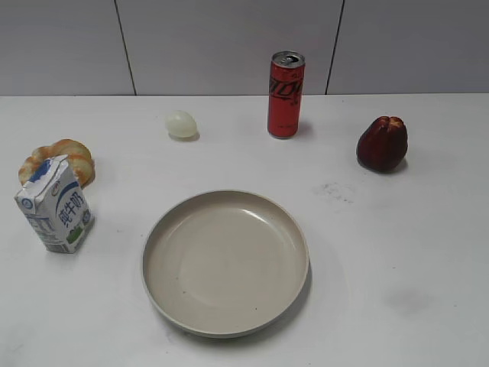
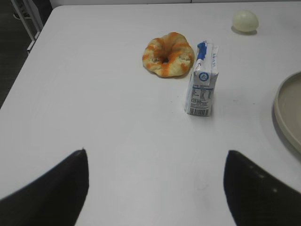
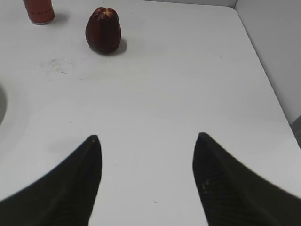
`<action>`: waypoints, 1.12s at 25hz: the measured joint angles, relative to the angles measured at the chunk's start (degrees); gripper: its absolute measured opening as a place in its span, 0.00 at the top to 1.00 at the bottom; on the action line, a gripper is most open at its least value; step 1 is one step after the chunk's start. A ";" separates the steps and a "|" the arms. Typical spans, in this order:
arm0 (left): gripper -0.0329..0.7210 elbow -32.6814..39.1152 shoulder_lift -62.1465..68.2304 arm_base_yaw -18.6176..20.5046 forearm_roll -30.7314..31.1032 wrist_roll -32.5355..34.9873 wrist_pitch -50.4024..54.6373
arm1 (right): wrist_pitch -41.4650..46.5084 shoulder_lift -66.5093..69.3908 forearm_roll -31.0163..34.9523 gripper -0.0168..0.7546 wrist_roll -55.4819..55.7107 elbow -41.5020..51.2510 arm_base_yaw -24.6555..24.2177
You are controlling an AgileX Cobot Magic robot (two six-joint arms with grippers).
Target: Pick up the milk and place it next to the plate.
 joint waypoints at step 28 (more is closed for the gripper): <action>0.11 -12.21 46.81 -0.56 -6.67 1.46 -24.91 | 0.00 0.00 0.00 0.37 0.00 0.00 0.00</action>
